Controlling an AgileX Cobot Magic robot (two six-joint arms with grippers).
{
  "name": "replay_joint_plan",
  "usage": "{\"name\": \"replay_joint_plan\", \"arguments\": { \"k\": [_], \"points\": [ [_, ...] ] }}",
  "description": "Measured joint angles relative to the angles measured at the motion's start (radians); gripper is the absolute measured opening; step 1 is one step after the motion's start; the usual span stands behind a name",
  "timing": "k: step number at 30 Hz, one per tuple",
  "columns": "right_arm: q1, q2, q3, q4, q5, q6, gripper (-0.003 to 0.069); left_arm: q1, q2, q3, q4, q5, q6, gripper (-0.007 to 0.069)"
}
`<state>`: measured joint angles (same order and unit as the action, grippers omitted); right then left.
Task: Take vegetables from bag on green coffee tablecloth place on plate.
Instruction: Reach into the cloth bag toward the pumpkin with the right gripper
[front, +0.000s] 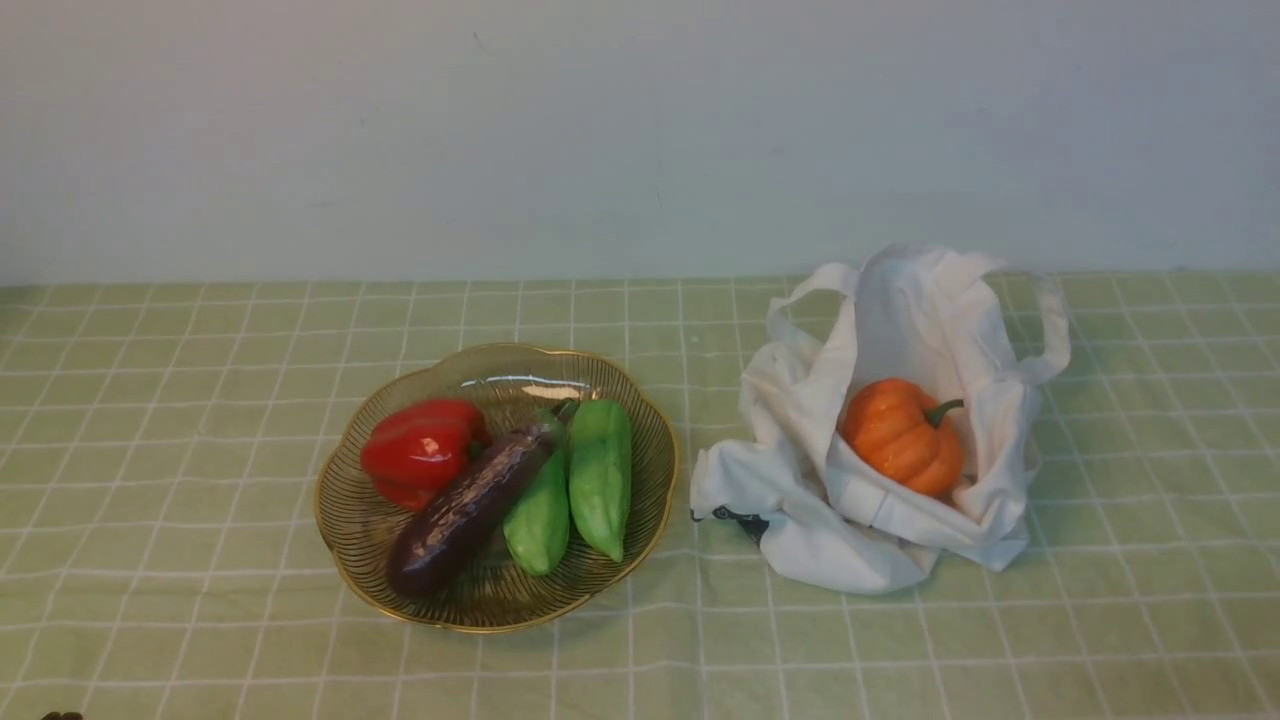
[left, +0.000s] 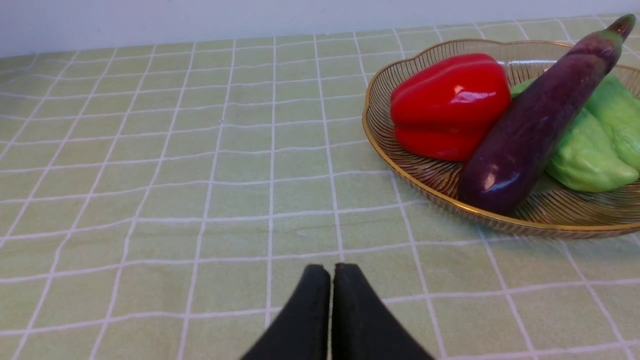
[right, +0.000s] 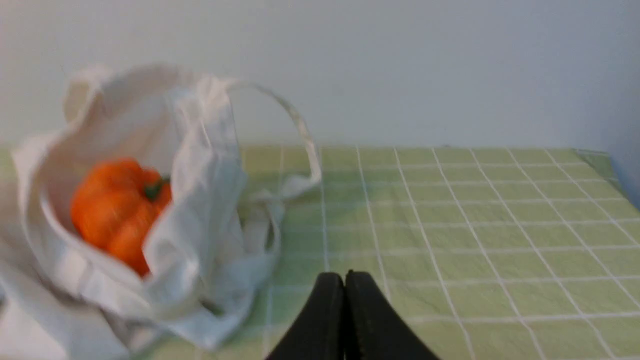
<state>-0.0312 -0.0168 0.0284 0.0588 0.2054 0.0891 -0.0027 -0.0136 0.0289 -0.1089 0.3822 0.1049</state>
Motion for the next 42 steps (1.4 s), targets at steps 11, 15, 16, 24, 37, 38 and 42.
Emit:
{"name": "replay_joint_plan", "arguments": {
  "k": [11,15,16,24,37,38,42],
  "points": [
    [0.0,0.0,0.0,0.423,-0.188,0.241,-0.0014,0.0,0.0,0.0,0.0,0.0,0.0,-0.0005],
    [0.0,0.0,0.0,0.487,-0.214,0.242,-0.0014,0.0,0.0,0.0,0.0,0.0,0.0,-0.0005],
    [0.0,0.0,-0.002,0.503,-0.224,0.242,-0.0014,0.0,0.0,0.0,0.0,0.0,0.0,-0.0005],
    [0.031,0.095,-0.33,0.403,-0.013,0.134,-0.0014,0.0,0.0,0.0,0.0,0.0,0.0,-0.0005],
    [0.064,1.014,-0.984,0.513,0.788,-0.377,-0.0014,0.0,0.0,0.0,0.0,0.0,0.0,-0.0005],
    [0.066,1.042,-0.991,0.518,0.793,-0.382,-0.0014,0.0,0.0,0.0,0.0,0.0,0.0,-0.0005],
    [0.117,1.289,-1.109,0.531,0.826,-0.425,-0.0011,0.0,0.0,0.0,0.0,0.0,0.0,-0.0005]
  ]
}}
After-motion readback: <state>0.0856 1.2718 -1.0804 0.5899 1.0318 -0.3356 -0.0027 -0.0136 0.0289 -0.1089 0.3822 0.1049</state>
